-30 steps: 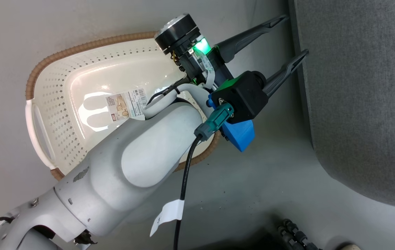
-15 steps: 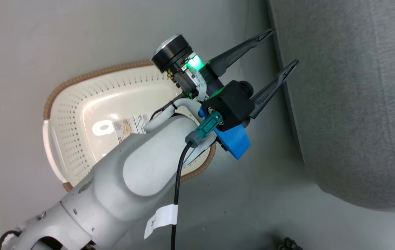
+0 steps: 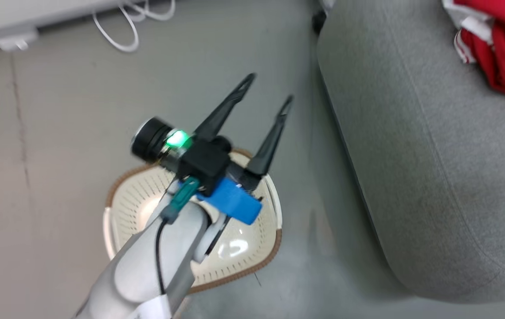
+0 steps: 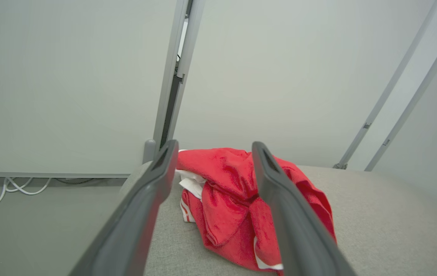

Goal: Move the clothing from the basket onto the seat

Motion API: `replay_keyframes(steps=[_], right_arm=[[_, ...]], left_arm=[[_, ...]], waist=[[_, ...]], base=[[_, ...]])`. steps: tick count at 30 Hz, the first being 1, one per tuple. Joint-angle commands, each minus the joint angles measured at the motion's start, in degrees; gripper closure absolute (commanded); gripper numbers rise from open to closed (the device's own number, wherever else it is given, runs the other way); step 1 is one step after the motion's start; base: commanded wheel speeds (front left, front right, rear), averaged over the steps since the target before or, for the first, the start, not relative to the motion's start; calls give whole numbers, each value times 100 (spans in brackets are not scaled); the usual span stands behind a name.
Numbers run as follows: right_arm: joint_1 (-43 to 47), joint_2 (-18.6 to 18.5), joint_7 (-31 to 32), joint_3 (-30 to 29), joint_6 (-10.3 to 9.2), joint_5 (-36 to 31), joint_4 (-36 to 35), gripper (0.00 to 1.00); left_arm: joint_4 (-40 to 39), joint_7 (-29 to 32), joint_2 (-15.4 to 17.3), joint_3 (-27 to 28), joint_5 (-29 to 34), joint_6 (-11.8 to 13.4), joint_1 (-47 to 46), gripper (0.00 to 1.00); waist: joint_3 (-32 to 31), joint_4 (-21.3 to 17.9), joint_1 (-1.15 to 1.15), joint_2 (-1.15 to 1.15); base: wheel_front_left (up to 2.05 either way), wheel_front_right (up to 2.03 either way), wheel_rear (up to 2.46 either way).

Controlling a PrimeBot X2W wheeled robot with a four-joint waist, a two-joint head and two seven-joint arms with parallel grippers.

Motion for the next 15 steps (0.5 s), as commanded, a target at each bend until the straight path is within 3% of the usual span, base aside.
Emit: replay_keyframes(steps=[1,15], right_arm=[[199,28,-2,134,0,30,-73,0],[1076,412,-3,1116,0,7,-194,0]], left_arm=[[-90,-25,41,190,42,48,266,0],[-603,-27,-74,2060,398,-19,2289,0]], waist=[[-685,292,1,0],[-2121,1134,1,0]], base=[[0,0,0],[0,0,0]])
